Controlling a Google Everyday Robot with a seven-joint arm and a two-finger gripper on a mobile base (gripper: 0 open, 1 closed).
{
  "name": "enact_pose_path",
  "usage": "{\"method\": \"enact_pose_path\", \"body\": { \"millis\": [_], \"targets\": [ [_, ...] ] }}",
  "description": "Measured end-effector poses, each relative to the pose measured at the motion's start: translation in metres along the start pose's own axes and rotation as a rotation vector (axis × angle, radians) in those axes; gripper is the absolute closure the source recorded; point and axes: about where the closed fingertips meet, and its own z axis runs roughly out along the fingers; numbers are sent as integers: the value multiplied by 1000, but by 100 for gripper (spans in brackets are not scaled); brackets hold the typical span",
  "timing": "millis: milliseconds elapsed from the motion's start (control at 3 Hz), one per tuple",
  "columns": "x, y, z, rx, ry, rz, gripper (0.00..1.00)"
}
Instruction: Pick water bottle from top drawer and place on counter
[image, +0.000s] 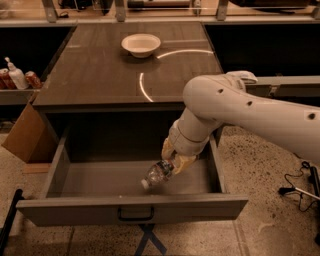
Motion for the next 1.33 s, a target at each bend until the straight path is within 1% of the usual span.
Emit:
{"method": "enact_pose_path", "body": {
  "millis": [333, 667, 1000, 1333],
  "targets": [
    [-10, -6, -41, 30, -36, -8, 100],
    [-10, -10, -89, 80, -80, -15, 100],
    [47, 2, -135, 202, -97, 24, 100],
    [47, 2, -135, 202, -97, 24, 100]
  ]
}}
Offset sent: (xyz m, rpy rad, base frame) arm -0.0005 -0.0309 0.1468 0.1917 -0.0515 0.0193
